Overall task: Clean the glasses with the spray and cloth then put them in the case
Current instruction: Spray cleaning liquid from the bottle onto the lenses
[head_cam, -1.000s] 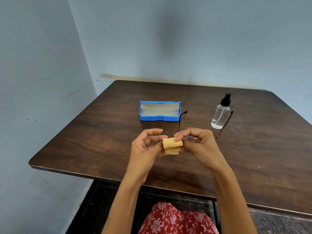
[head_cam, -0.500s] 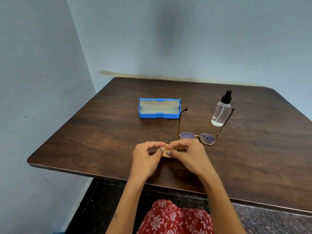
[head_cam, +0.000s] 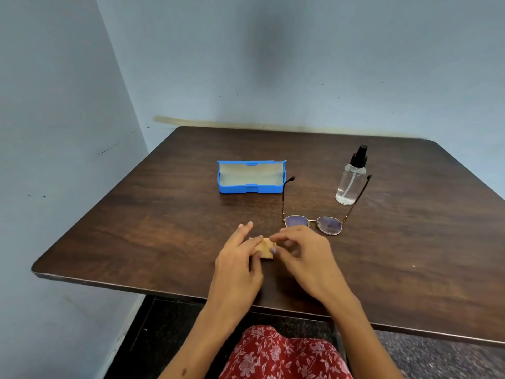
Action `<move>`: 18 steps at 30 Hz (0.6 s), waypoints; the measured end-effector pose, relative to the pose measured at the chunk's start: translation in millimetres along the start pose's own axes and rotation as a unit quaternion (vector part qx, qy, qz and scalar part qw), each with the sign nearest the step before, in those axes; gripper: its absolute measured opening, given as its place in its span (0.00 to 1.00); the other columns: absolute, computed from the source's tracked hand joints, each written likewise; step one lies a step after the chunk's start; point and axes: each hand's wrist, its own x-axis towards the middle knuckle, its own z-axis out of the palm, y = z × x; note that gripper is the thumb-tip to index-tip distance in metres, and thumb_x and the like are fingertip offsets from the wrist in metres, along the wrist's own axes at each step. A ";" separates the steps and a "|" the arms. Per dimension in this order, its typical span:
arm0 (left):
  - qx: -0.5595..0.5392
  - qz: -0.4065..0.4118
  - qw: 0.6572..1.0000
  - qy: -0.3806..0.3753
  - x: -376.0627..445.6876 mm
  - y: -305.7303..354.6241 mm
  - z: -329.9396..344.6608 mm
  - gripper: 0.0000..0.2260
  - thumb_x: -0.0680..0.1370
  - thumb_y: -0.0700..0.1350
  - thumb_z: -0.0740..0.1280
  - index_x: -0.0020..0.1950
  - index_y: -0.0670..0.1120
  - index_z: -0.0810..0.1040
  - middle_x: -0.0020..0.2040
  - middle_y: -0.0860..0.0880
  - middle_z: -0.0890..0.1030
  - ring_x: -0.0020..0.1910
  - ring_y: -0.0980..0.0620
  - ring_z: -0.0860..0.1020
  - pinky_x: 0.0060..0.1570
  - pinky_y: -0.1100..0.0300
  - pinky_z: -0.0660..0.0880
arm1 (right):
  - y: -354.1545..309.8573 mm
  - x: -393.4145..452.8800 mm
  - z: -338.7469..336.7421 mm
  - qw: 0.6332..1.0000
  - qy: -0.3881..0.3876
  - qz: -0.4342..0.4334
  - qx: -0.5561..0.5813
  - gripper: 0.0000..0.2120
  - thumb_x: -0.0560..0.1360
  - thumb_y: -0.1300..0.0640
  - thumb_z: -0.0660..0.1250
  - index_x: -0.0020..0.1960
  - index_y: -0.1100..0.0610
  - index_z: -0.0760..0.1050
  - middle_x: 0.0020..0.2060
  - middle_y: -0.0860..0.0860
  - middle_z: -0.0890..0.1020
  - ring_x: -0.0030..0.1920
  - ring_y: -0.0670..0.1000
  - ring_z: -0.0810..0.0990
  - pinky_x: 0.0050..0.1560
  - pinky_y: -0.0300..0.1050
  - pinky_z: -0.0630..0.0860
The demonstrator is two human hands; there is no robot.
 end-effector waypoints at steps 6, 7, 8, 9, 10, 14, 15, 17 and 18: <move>-0.177 0.103 0.979 0.003 -14.6 50.8 23.6 0.11 0.77 0.42 0.64 0.58 0.48 0.79 0.57 0.56 0.80 0.57 0.66 0.75 0.59 0.71 0.69 | 29.5 -15.9 -65.9 0.963 0.228 0.127 0.062 0.06 0.69 0.54 0.73 0.35 0.47 0.81 0.29 0.40 0.82 0.31 0.39 0.79 0.42 0.37 0.76; -0.205 0.102 0.973 -0.028 -16.3 64.5 31.9 0.11 0.77 0.44 0.64 0.59 0.48 0.79 0.57 0.56 0.80 0.57 0.66 0.75 0.59 0.71 0.69 | 38.5 -15.0 -76.1 0.952 0.252 0.154 0.079 0.06 0.69 0.54 0.73 0.34 0.48 0.81 0.28 0.42 0.82 0.31 0.41 0.79 0.43 0.42 0.77; -0.231 0.094 0.967 -0.058 -17.3 78.3 41.1 0.12 0.78 0.46 0.63 0.60 0.48 0.78 0.57 0.55 0.80 0.57 0.66 0.75 0.59 0.70 0.70 | 46.1 -13.1 -85.7 0.943 0.269 0.176 0.087 0.06 0.70 0.53 0.73 0.34 0.49 0.80 0.28 0.44 0.82 0.32 0.45 0.80 0.45 0.47 0.78; -0.254 0.081 0.960 -0.089 -16.8 92.3 51.0 0.14 0.78 0.49 0.63 0.63 0.48 0.76 0.59 0.54 0.79 0.57 0.65 0.75 0.59 0.69 0.70 | 53.5 -9.7 -95.2 0.937 0.278 0.192 0.089 0.06 0.70 0.51 0.73 0.34 0.50 0.80 0.29 0.46 0.82 0.33 0.48 0.81 0.47 0.50 0.79; -0.267 0.064 0.954 -0.120 -15.0 105.8 61.4 0.17 0.78 0.51 0.62 0.66 0.48 0.73 0.62 0.53 0.77 0.60 0.64 0.73 0.61 0.67 0.69 | 61.0 -4.4 -104.0 0.935 0.277 0.204 0.089 0.07 0.70 0.51 0.73 0.35 0.51 0.80 0.30 0.47 0.83 0.35 0.49 0.81 0.48 0.52 0.79; -0.283 -0.023 0.931 -0.229 9.6 150.3 98.9 0.34 0.78 0.60 0.57 0.77 0.43 0.49 0.78 0.48 0.51 0.76 0.57 0.49 0.74 0.62 0.47 | 82.1 28.7 -132.5 0.950 0.184 0.212 0.138 0.05 0.69 0.58 0.75 0.42 0.54 0.79 0.41 0.53 0.84 0.43 0.52 0.82 0.52 0.52 0.79; -0.287 -0.038 0.928 -0.235 18.9 159.3 106.1 0.37 0.78 0.60 0.56 0.77 0.42 0.44 0.78 0.47 0.46 0.76 0.56 0.43 0.74 0.61 0.43 | 85.8 39.6 -137.3 0.951 0.155 0.207 0.166 0.09 0.69 0.63 0.74 0.47 0.56 0.78 0.46 0.55 0.83 0.46 0.51 0.81 0.54 0.50 0.78; -0.292 -0.063 0.928 -0.221 38.5 171.9 118.2 0.39 0.78 0.61 0.55 0.76 0.40 0.38 0.77 0.45 0.39 0.75 0.54 0.37 0.73 0.60 0.38 | 92.6 61.9 -142.1 0.951 0.107 0.193 0.216 0.18 0.69 0.71 0.71 0.56 0.59 0.74 0.55 0.58 0.79 0.51 0.51 0.79 0.58 0.47 0.75; -0.294 -0.077 0.930 -0.208 48.4 176.4 123.7 0.39 0.78 0.61 0.55 0.75 0.40 0.37 0.77 0.44 0.38 0.75 0.53 0.36 0.72 0.60 0.37 | 97.9 72.1 -141.8 0.950 0.087 0.187 0.235 0.21 0.70 0.73 0.69 0.60 0.60 0.72 0.58 0.58 0.78 0.54 0.51 0.78 0.59 0.46 0.74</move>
